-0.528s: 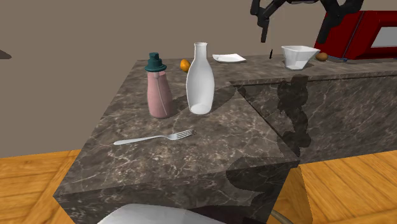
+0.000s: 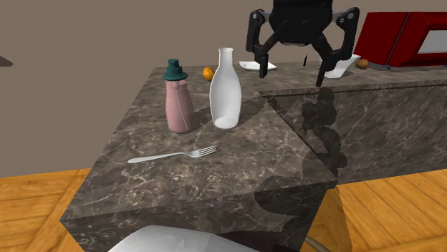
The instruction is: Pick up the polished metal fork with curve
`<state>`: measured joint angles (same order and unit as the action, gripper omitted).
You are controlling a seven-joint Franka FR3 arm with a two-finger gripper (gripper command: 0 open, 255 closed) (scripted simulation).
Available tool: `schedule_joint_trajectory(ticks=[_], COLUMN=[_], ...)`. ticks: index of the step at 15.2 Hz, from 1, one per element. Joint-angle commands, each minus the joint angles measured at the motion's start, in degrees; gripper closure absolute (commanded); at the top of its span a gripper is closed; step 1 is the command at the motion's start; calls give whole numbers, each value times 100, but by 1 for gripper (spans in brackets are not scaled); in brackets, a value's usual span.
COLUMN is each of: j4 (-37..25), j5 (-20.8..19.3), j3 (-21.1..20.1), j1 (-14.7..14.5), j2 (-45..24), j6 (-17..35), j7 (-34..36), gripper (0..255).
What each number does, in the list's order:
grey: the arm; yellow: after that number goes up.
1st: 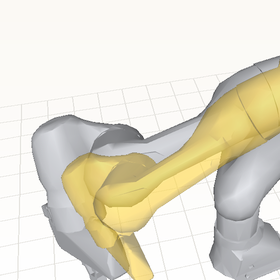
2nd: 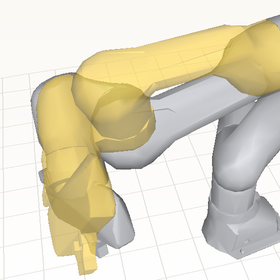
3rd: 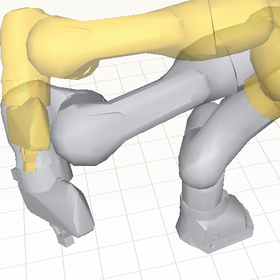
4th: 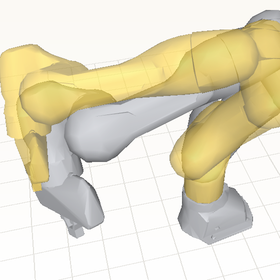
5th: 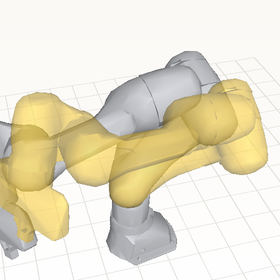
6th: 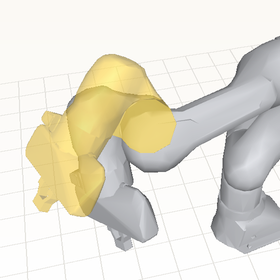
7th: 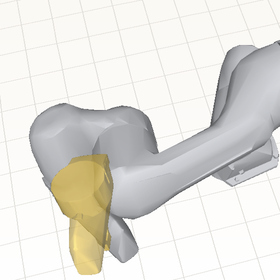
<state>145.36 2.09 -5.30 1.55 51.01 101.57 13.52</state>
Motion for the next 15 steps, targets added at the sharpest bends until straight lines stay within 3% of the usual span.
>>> schedule_joint_trajectory(ticks=[1, 8, 15], j4=[301, 891, 862], j5=[246, 1142, 1923], j3=[-359, -1624, -3057], j1=[16, 48, 312], j2=[109, -11, -945], j6=[168, 823, 1757], j7=[656, 2752, 4870], gripper=[0, 0, 0])
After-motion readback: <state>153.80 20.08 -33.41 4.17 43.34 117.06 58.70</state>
